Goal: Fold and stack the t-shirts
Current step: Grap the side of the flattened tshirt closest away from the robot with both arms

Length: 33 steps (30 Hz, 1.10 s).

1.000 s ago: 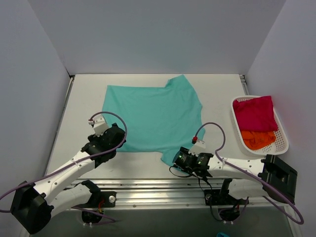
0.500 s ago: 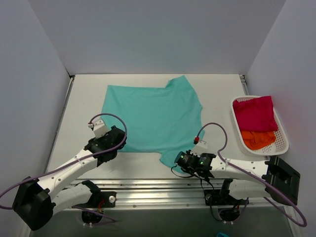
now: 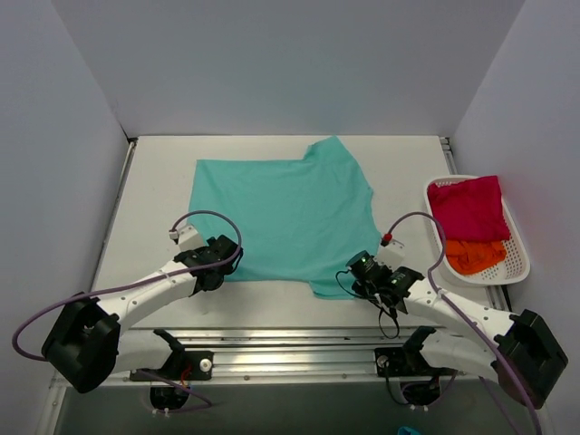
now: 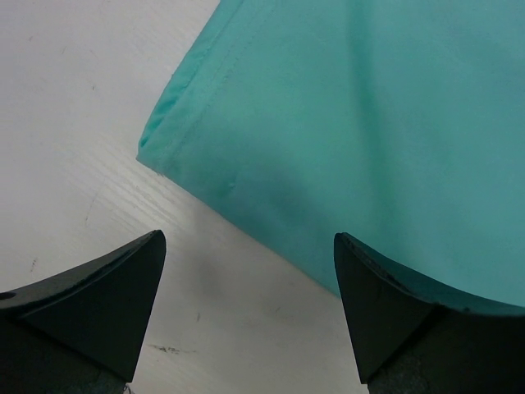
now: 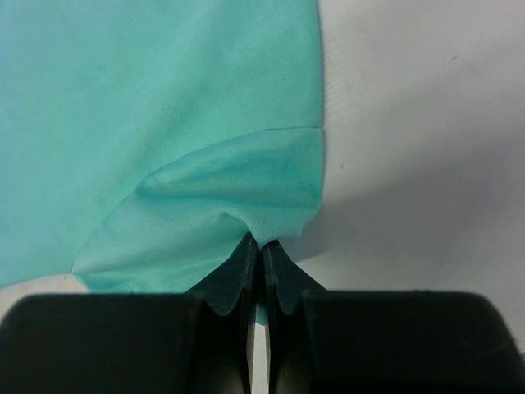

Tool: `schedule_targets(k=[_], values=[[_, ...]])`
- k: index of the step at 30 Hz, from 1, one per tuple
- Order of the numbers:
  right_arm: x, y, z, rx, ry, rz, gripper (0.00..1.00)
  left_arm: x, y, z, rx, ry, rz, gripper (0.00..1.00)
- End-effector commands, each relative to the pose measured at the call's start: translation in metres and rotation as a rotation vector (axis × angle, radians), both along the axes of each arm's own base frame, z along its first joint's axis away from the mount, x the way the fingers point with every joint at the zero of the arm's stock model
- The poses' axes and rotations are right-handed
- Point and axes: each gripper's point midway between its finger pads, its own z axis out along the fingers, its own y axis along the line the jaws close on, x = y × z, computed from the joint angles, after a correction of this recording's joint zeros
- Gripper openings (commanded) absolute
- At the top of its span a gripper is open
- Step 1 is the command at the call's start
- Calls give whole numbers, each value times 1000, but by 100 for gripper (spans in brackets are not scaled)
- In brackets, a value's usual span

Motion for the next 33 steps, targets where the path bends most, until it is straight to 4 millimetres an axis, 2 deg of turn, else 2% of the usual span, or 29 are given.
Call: schedule_targets(k=[1, 12, 16, 21, 29, 33], values=[[2, -14, -3, -57, 16, 32, 0, 4, -1, 7, -1, -19, 44, 93], [23, -27, -5, -64, 11, -29, 0, -10, 8, 4, 49, 32, 80, 86], [33, -44, -5, -47, 16, -89, 0, -10, 5, 2, 42, 32, 84, 85], [45, -55, -4, -4, 15, -109, 0, -7, 1, -2, 46, 35, 82, 83], [48, -53, -10, -9, 36, -91, 0, -6, -23, -24, 15, 61, 45, 79], [47, -54, -12, -14, 42, -87, 0, -8, -39, -26, 7, 57, 18, 79]])
